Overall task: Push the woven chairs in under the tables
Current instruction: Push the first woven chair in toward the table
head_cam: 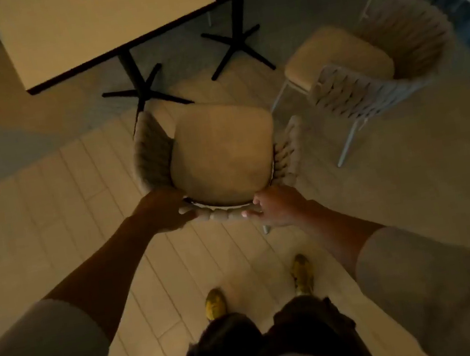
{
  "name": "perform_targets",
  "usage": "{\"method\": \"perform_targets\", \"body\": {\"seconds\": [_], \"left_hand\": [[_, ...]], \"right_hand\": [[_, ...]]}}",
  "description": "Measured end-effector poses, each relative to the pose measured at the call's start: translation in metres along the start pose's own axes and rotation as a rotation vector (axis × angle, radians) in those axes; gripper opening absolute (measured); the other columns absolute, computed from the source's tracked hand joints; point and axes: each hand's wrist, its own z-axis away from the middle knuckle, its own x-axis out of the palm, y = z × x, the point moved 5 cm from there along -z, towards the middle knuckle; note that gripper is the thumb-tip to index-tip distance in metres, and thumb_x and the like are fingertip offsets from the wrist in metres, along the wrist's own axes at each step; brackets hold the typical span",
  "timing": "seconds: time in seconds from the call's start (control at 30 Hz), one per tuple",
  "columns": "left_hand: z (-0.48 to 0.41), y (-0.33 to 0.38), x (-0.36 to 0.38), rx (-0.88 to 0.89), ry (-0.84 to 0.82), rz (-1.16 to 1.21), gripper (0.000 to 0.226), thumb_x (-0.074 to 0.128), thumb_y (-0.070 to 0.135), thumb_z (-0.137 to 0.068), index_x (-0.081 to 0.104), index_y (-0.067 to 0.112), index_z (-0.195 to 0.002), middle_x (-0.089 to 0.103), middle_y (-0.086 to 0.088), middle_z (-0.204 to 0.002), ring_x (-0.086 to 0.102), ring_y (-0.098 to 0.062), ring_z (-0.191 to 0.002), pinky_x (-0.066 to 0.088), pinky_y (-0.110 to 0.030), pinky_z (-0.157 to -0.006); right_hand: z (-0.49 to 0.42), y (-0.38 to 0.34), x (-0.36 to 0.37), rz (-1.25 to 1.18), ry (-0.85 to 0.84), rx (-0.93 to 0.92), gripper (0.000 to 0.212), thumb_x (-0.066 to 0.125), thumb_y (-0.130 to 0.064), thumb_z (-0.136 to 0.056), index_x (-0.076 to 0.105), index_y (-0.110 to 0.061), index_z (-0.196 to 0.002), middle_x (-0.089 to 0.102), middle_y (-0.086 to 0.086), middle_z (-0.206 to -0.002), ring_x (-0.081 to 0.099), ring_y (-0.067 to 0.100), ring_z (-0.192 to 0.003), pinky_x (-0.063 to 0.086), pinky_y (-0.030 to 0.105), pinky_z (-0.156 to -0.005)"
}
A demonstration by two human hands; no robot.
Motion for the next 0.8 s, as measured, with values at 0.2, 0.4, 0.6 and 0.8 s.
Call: {"method": "perform_targets", "body": {"seconds": [0.2,0.4,0.6,0.8], "left_hand": [[-0.019,-0.032,0.013,0.084,-0.011,-0.032,0.064,0.048,0.075,-0.092,0.059,0.030,-0.137,0.068,0.002,-0.129,0.063,-0.022,-0.118,0.052,-0.035,-0.096],[-0.053,-0.051,0.053,0.098,-0.046,0.011,0.050,0.036,0.062,-0.103,0.062,0.032,-0.133,0.072,0.001,-0.120,0.065,-0.022,-0.112,0.053,-0.038,-0.097],[-0.106,-0.066,0.102,0.113,-0.044,0.031,0.058,0.022,0.070,-0.100,0.062,0.039,-0.128,0.071,0.002,-0.118,0.064,-0.023,-0.109,0.052,-0.039,-0.093],[-0.125,-0.066,0.127,0.201,-0.059,-0.160,0.054,0.019,0.062,-0.105,0.061,0.034,-0.127,0.065,-0.001,-0.096,0.062,-0.022,-0.089,0.052,-0.036,-0.082]], "right_hand": [[-0.028,-0.020,0.028,-0.054,0.126,0.115,0.072,0.038,-0.082,-0.089,0.071,-0.019,-0.097,0.074,0.000,-0.089,0.070,0.023,-0.088,0.058,0.039,-0.076],[-0.054,-0.013,0.063,0.008,0.282,0.211,0.059,0.043,-0.068,-0.097,0.073,-0.017,-0.095,0.075,0.003,-0.089,0.071,0.025,-0.085,0.054,0.037,-0.078],[-0.090,-0.009,0.108,-0.006,0.358,0.281,0.061,0.034,-0.065,-0.089,0.075,-0.021,-0.083,0.073,0.003,-0.083,0.067,0.028,-0.084,0.046,0.036,-0.079],[-0.108,0.000,0.138,0.040,0.428,0.278,0.060,0.038,-0.058,-0.100,0.071,-0.021,-0.066,0.069,0.001,-0.068,0.065,0.024,-0.073,0.044,0.037,-0.076]]}}
